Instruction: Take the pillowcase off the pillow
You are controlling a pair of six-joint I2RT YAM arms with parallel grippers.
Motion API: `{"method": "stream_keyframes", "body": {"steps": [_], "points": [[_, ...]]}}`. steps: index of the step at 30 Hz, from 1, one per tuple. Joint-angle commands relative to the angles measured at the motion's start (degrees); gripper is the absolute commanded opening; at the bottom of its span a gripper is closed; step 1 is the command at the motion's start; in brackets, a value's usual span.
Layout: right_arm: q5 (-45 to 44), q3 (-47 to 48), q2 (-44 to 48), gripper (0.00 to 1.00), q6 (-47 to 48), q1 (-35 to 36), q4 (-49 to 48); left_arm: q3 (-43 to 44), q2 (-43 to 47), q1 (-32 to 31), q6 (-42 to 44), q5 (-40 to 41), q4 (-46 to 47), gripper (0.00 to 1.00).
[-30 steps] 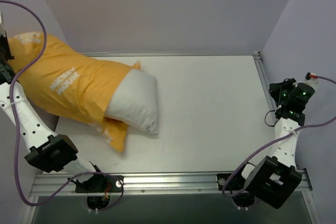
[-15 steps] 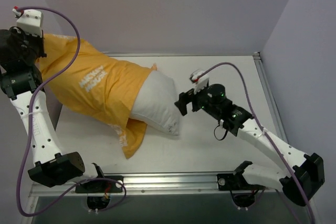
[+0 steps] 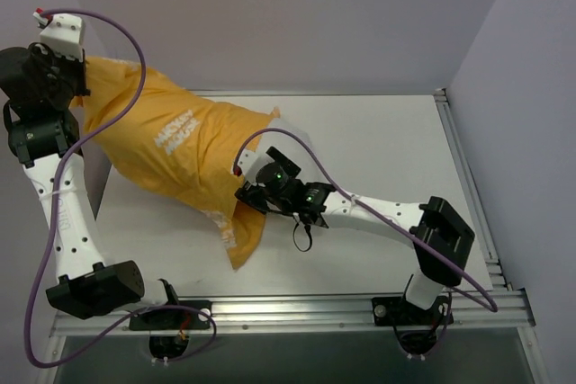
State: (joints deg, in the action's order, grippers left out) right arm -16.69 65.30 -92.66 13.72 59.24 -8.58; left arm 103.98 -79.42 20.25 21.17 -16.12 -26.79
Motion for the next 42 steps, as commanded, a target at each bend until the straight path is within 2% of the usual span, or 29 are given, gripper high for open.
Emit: {"method": "stream_keyframes", "body": {"steps": [1, 5, 7, 8, 9, 10, 13, 16, 17, 18, 20, 23, 25, 28, 29, 31, 32, 35, 36, 39, 42], "points": [[-8.62, 5.18, -3.22, 1.0, 3.33, -0.36, 0.05, 2.71, 1.11, -0.47, -0.95, -0.05, 4.81, 0.02], [-7.93, 8.35, -9.72, 1.0, 3.86, -0.62, 1.28, 2.36, 1.11, -0.56, -1.39, -0.4, 4.99, 0.02], [-6.87, 9.84, -14.02, 0.83, 2.81, -1.58, 4.08, 2.28, 1.11, -0.56, -1.57, -0.32, 5.08, 0.02], [-6.0, 11.68, -15.52, 0.66, 1.76, -2.2, 5.4, 2.01, 1.19, -0.56, -1.66, -0.49, 5.08, 0.02], [-5.99, 12.48, -18.23, 0.39, -0.07, -2.9, 6.37, 1.84, 1.19, -0.56, -1.57, -0.58, 4.99, 0.02], [-5.81, 12.75, -19.13, 0.0, -3.4, -4.3, 6.9, 1.57, 1.37, -0.56, -1.39, -0.84, 4.81, 0.02], [-5.72, 9.33, -18.52, 0.0, -7.02, -5.19, 3.24, 0.61, 1.37, -0.56, -0.17, -1.19, 3.07, 0.02], [-3.63, 5.9, -15.36, 0.0, -10.53, -5.98, 0.42, 1.13, -0.29, -0.74, 2.63, -2.33, -2.97, 0.51], [-2.66, 4.85, -13.27, 0.0, -11.42, -6.59, -0.55, 1.31, -0.56, -0.83, 3.17, -2.6, -4.58, 0.82], [-1.6, 2.92, -12.2, 0.0, -12.21, -6.86, -1.43, 1.13, -0.82, -0.83, 3.87, -2.95, -7.2, 0.97], [1.55, 1.07, -10.09, 0.0, -13.71, -7.3, -3.98, 0.26, -0.39, -0.83, 3.97, -4.18, -8.98, 0.94], [7.17, -2.27, -6.31, 0.0, -18.18, -8.35, -7.06, -2.2, 1.63, -1.09, 1.69, -9.7, -9.69, 0.94], [10.26, -5.25, -3.85, 0.0, -20.56, -9.76, -10.21, -1.95, 2.33, -3.01, 1.07, -14.55, -13.54, 0.94], [15.18, -9.73, -1.21, 0.0, -25.31, -11.95, -14.7, -2.55, 1.9, -15.29, 4.22, -8.78, -22.33, 0.94], [15.89, -10.88, -0.42, 0.0, -26.36, -12.48, -15.84, -3.86, 1.9, -23.25, 4.23, -6.4, -23.13, 0.94], [19.75, -14.65, 0.55, 0.0, -29.79, -14.24, -19.71, -9.11, 1.64, -29.62, 3.44, -1.13, -23.05, 0.94], [20.81, -15.89, 1.42, 0.0, -31.1, -14.77, -21.29, -10.98, 1.55, -36.01, 3.18, 1.24, -21.92, 0.94], [23.01, -20.1, 3.01, 0.0, -34.71, -15.39, -25.95, -16.68, 1.02, -44.66, 2.91, 8.55, -18.41, 0.94], [23.45, -21.25, 3.19, 0.0, -35.68, -15.39, -28.83, -17.4, 0.76, -49.3, 1.26, 9.78, -17.78, 0.94], [25.12, -25.74, 3.54, 0.0, -40.25, -15.39, -35.69, -17.68, -2.49, -52.85, -6.1, 11.55, -15.94, 0.94], [25.65, -26.1, 2.4, 0.0, -42.37, -15.3, -36.6, -17.24, -5.39, -54.53, -11.39, 12.69, -13.66, 0.94]]}}
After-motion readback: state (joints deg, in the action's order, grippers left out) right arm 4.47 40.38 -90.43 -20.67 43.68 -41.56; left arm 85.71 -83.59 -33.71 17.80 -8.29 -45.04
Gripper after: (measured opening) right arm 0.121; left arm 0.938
